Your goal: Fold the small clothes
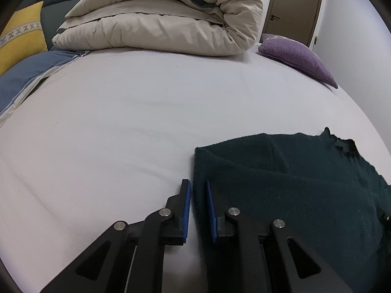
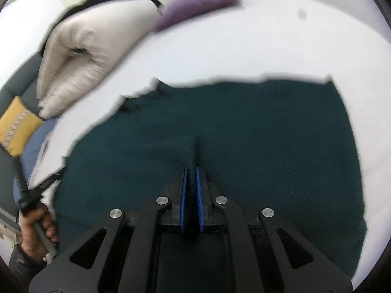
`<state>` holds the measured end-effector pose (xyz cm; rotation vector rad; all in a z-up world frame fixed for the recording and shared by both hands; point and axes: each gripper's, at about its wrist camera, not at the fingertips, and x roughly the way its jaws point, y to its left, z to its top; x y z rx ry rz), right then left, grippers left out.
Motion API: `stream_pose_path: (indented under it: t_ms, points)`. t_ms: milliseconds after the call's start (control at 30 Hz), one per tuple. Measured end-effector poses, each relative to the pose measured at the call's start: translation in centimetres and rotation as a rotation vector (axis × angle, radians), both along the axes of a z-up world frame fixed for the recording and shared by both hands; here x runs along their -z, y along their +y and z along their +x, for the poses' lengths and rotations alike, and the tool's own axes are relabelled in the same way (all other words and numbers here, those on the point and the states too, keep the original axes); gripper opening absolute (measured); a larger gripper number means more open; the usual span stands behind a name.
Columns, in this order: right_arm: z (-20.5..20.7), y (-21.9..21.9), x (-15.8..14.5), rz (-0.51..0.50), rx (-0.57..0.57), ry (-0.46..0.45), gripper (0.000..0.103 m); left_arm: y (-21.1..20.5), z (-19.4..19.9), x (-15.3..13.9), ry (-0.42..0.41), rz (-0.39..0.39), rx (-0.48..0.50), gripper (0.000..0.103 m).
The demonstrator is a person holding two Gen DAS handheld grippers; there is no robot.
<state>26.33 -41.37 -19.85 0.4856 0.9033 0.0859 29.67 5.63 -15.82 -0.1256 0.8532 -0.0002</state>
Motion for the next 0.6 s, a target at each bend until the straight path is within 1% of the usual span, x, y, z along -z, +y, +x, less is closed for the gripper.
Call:
stream_pose_path:
  t_ms: [33,67,100,133,167,200,233,267,333,367,433,467,500,533,567,600]
  points:
    - [0.1,-0.3,0.5,0.028,-0.009,-0.023,0.005,-0.1,0.3,0.0,0.002,0.007,0.001,0.019]
    - [0.1,-0.7,0.6,0.058,-0.008,-0.027,0.005,-0.1,0.3,-0.1,0.002,0.014,-0.003,0.022]
    - [0.1,-0.9,0.4,0.081,-0.001,-0.02,0.01,-0.1,0.1,-0.4,-0.001,0.02,-0.01,0.024]
    - [0.0,-1.0,0.1,0.087,0.0,-0.013,0.011,0.0,-0.3,-0.8,-0.004,0.019,-0.017,0.027]
    - [-0.5,-1.0,-0.5,0.087,0.019,0.0,0.014,0.2,-0.8,-1.3,-0.007,0.014,-0.026,0.027]
    - [-1.1,-1.1,-1.3,0.083,0.041,-0.007,0.018,0.4,-1.8,-2.1,-0.024,0.007,-0.035,0.027]
    - [-1.7,-1.1,-2.0,0.076,0.05,-0.029,0.019,0.5,-2.9,-2.9,-0.049,0.008,-0.031,0.027]
    - [-2.6,-0.9,-3.2,0.068,0.056,-0.075,0.019,0.2,-3.9,-3.6,-0.073,0.022,-0.023,0.027]
    - [-3.6,-0.6,-4.5,0.076,0.055,-0.116,0.02,-0.6,-5.7,-4.8,-0.116,0.064,-0.007,0.027]
    - [-3.8,-0.1,-5.0,0.091,0.04,-0.127,0.02,-1.1,-6.0,-4.8,-0.112,0.086,0.008,0.027]
    - [-3.5,1.3,-5.0,0.078,-0.007,-0.117,0.02,-2.0,-5.5,-3.2,-0.045,0.135,0.034,0.027]
    - [-2.9,2.3,-4.1,0.05,-0.032,-0.079,0.02,-2.1,-4.9,-1.8,0.01,0.151,0.034,0.028]
    - [-2.5,2.7,-3.1,0.037,-0.047,-0.035,0.02,-1.8,-4.5,-0.6,0.042,0.139,0.035,0.029]
    - [-2.1,3.0,-1.7,0.027,-0.053,0.02,0.02,-1.4,-4.5,-0.3,0.039,0.123,0.031,0.032]
    - [-2.6,2.8,-1.0,0.045,-0.054,-0.009,0.02,-1.0,-4.4,-0.4,0.039,0.111,0.022,0.034]
    - [-3.1,2.6,-1.2,0.049,-0.053,-0.038,0.019,-0.9,-4.3,-0.5,0.042,0.11,0.018,0.035]
